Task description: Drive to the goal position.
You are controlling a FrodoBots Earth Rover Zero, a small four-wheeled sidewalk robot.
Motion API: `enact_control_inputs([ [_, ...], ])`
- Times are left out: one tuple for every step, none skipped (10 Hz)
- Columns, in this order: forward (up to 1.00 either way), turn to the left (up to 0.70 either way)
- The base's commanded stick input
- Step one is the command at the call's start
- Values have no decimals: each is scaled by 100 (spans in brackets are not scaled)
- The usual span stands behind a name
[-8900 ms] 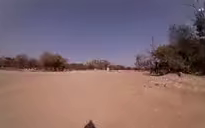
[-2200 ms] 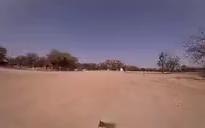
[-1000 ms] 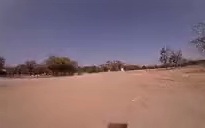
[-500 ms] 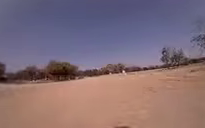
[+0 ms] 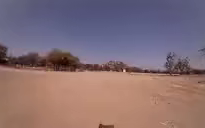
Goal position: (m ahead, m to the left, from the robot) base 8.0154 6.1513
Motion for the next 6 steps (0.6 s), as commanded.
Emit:
enact_control_inputs([
  [100,0],
  [100,0],
  [100,0],
  [100,0],
  [100,0],
  [100,0],
])
